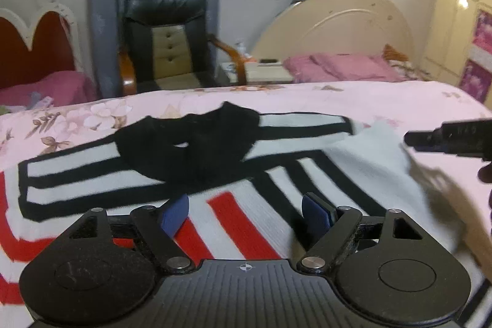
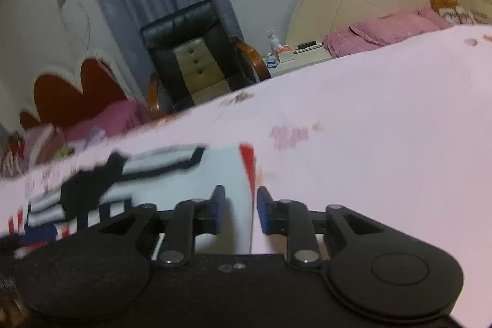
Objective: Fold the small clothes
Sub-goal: 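Open the right gripper and release the sleeve onto the sweater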
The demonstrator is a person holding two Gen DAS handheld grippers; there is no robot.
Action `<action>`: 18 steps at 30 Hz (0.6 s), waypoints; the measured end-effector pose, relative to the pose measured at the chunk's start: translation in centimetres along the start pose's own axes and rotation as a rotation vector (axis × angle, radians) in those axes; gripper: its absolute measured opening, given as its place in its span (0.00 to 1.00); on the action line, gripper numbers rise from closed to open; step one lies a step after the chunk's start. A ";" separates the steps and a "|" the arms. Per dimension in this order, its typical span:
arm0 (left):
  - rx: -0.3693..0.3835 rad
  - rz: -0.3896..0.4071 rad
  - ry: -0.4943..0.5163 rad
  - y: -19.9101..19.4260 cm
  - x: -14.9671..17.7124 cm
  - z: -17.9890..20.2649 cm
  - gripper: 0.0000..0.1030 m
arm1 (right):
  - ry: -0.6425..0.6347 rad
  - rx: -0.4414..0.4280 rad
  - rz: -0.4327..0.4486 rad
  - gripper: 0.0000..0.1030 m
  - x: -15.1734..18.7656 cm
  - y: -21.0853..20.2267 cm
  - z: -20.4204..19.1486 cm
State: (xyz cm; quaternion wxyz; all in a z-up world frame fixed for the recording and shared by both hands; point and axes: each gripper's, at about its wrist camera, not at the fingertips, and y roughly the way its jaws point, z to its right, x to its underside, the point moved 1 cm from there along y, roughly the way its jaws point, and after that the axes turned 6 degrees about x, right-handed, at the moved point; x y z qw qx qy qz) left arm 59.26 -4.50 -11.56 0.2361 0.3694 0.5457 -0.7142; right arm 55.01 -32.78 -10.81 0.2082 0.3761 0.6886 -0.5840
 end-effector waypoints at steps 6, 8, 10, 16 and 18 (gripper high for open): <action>-0.025 -0.023 -0.023 1.5 1.2 -1.4 0.78 | 0.039 -0.067 -0.113 0.17 -0.8 4.4 1.0; -0.051 -0.014 -0.033 1.0 1.5 -1.7 0.78 | -0.041 -0.030 -0.081 0.12 -0.3 4.2 0.6; -0.063 -0.005 -0.047 0.6 1.9 -2.3 0.78 | -0.029 -0.026 -0.072 0.12 -0.1 3.9 1.0; -0.082 0.038 -0.055 -1.7 1.1 -1.2 0.78 | -0.112 0.002 -0.027 0.22 -0.2 0.4 -0.3; -0.047 0.053 -0.045 -2.2 1.0 0.7 0.78 | -0.152 -0.057 -0.012 0.20 0.7 -1.8 -1.1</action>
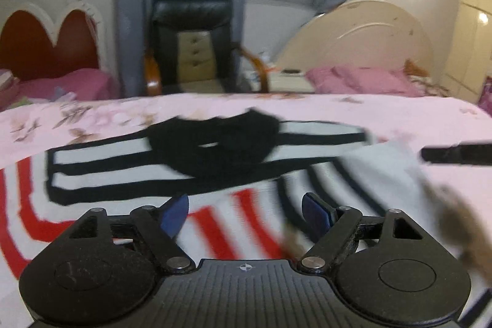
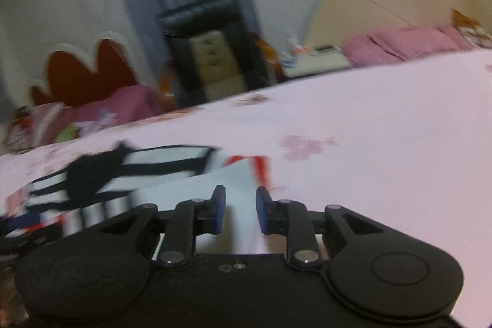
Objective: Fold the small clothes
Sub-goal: 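Open the right gripper and release the sleeve onto the sweater, then grasp the other sleeve cuff with the left gripper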
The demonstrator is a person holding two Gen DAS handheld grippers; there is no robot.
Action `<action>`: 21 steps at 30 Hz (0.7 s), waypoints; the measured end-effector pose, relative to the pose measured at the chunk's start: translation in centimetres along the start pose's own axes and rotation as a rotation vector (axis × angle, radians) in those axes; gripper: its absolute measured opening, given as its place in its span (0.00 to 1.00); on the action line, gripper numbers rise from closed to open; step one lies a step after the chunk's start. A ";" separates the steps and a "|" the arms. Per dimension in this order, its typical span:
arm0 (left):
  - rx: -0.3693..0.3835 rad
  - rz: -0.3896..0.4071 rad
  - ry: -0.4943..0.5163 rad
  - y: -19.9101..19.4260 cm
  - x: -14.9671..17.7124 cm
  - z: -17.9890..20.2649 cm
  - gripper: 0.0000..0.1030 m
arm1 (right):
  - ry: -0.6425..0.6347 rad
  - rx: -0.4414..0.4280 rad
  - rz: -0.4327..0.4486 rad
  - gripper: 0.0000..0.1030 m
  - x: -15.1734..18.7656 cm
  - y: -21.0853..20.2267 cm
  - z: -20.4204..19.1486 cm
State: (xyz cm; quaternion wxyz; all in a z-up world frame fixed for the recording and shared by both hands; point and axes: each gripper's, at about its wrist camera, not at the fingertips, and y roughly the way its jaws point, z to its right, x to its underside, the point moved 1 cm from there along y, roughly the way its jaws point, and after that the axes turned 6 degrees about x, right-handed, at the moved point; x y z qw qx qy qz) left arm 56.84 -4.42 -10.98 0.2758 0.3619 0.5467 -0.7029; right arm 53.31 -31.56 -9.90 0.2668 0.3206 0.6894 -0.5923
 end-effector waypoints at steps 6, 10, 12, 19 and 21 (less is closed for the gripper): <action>0.067 -0.124 0.108 1.7 2.1 5.2 0.78 | -0.181 0.027 -0.056 0.16 4.1 -1.2 -3.7; 0.050 -0.089 0.097 -0.1 2.1 4.5 0.81 | -0.201 0.062 -0.038 0.18 3.8 -1.6 -4.4; 0.013 -0.053 0.075 -1.3 1.9 3.1 0.81 | -0.171 0.022 0.006 0.19 3.5 -3.1 -4.2; -0.072 -0.078 -0.008 -0.9 2.7 -1.6 0.81 | -0.194 -0.018 -0.010 0.18 2.4 -0.2 -6.0; -0.089 -0.071 0.001 -1.1 3.3 -1.3 0.81 | -0.182 0.003 -0.077 0.18 2.6 1.9 -6.2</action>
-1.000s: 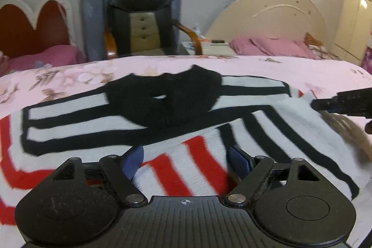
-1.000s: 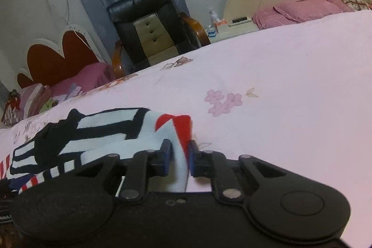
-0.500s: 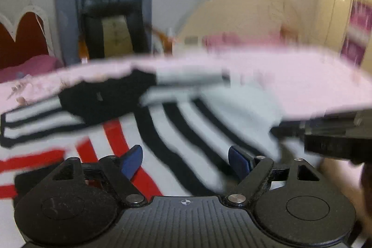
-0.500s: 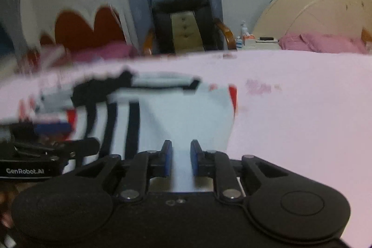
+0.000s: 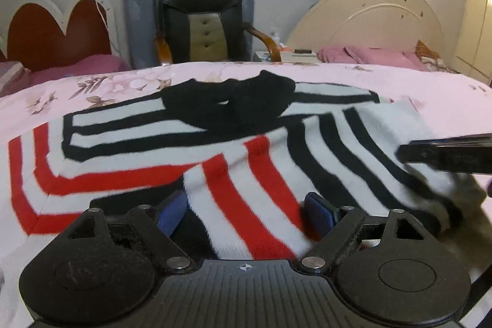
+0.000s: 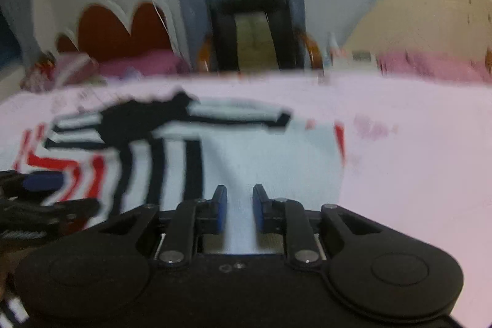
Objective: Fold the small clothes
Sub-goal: 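Grasp the other sleeve cuff with the left gripper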
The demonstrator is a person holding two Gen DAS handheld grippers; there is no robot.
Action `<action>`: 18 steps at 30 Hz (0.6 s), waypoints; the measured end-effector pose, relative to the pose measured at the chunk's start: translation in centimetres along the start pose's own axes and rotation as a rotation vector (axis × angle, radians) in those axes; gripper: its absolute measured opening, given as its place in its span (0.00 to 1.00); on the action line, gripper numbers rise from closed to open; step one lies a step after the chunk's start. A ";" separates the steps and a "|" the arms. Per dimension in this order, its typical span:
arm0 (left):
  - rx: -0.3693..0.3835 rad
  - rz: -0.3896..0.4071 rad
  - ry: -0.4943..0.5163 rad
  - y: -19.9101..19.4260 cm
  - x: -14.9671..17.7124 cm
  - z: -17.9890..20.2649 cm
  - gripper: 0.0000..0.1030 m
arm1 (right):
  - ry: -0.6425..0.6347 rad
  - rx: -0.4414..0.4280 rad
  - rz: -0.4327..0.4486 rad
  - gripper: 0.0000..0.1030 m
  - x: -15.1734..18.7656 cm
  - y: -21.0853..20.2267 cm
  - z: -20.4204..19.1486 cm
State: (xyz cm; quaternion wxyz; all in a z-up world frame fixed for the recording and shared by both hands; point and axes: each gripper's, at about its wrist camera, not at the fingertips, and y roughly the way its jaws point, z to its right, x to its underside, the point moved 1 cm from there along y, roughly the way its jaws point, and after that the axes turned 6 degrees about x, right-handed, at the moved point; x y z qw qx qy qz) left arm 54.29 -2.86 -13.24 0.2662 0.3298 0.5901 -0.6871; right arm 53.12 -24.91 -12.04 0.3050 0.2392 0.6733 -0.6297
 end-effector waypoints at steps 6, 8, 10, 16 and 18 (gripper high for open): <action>-0.032 0.059 -0.107 -5.0 1.9 -1.2 0.81 | 0.021 -0.052 0.060 0.25 1.4 -3.8 0.1; -0.036 0.074 -0.142 -6.3 3.0 -2.3 0.81 | 0.043 -0.043 0.062 0.27 2.8 -5.3 0.5; -0.041 0.049 -0.177 -6.6 4.0 -3.6 0.81 | 0.075 -0.057 0.027 0.26 4.4 -5.9 0.7; -0.006 0.056 -0.242 -7.2 4.2 -6.9 0.81 | 0.111 -0.016 0.058 0.27 5.4 -8.8 -0.8; 0.000 0.078 -0.283 -8.7 4.8 -8.7 0.81 | 0.140 -0.007 0.078 0.29 5.4 -10.2 -1.3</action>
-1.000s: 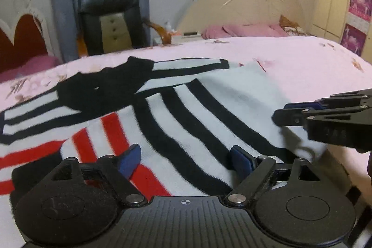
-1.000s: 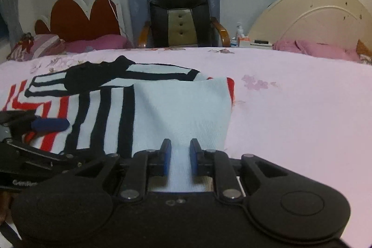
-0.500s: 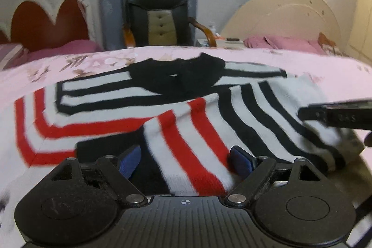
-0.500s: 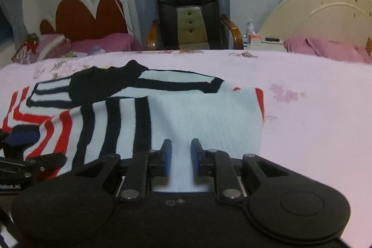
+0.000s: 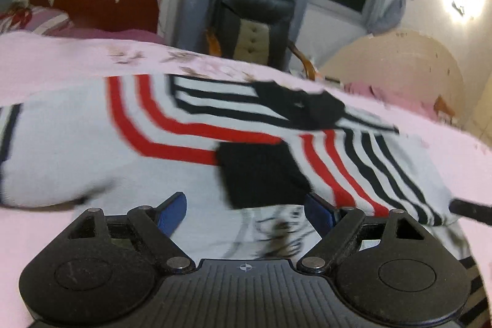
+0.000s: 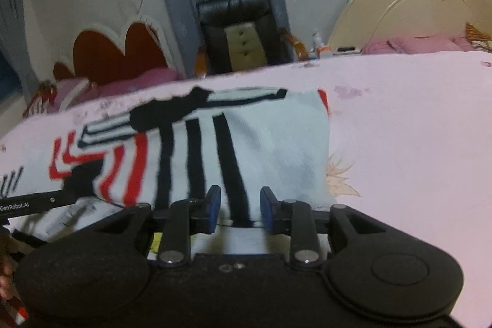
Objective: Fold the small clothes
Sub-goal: 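Grasp the other sleeve cuff with the left gripper, then fold the held sleeve across the sweater body with the left gripper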
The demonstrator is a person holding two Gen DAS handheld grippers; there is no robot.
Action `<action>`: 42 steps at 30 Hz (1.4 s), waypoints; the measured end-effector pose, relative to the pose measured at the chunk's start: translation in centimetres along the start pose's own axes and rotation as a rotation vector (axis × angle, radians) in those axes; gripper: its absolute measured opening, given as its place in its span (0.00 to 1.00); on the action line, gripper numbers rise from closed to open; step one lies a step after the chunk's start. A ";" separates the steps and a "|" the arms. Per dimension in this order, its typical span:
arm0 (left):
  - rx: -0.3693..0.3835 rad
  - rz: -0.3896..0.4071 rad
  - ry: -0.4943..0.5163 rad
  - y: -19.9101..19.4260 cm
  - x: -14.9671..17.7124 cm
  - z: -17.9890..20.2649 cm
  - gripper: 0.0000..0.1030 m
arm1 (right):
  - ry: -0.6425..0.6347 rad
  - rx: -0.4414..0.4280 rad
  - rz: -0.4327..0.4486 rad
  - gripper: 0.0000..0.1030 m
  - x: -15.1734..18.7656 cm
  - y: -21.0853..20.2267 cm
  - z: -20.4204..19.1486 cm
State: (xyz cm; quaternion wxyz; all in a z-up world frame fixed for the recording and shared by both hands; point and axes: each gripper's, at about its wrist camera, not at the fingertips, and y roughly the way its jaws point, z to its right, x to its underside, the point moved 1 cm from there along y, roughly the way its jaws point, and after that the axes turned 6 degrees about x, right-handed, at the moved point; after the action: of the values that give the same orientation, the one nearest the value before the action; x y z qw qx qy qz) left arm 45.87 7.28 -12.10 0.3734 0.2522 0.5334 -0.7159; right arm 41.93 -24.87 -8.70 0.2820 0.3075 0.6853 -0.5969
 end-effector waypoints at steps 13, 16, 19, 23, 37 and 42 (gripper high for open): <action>-0.204 0.218 -0.583 -12.7 4.0 -26.7 0.54 | 0.102 -0.023 -0.065 0.33 2.5 -1.3 -9.3; -0.175 0.278 -0.690 -13.0 4.8 -29.8 0.55 | 0.112 -0.050 -0.063 0.33 2.1 -0.9 -12.3; -0.108 0.328 -0.781 -12.2 5.1 -32.0 0.55 | 0.086 -0.068 -0.058 0.33 1.7 -0.8 -14.9; -0.113 0.361 -0.793 -10.5 3.9 -33.4 0.54 | 0.071 -0.063 -0.056 0.33 1.5 -0.9 -16.5; 0.112 0.251 -0.121 -6.6 -6.0 -17.9 0.05 | 0.139 0.009 -0.046 0.36 1.6 -1.6 -14.1; 0.255 0.177 -0.013 -0.9 -7.5 -8.0 0.05 | 0.142 0.033 -0.012 0.36 1.7 -3.1 -11.9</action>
State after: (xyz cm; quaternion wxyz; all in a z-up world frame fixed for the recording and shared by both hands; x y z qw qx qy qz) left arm 49.31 17.07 -8.32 0.4034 0.3391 0.4113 -0.7437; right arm 38.19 -13.28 -6.46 0.2239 0.3496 0.6955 -0.5865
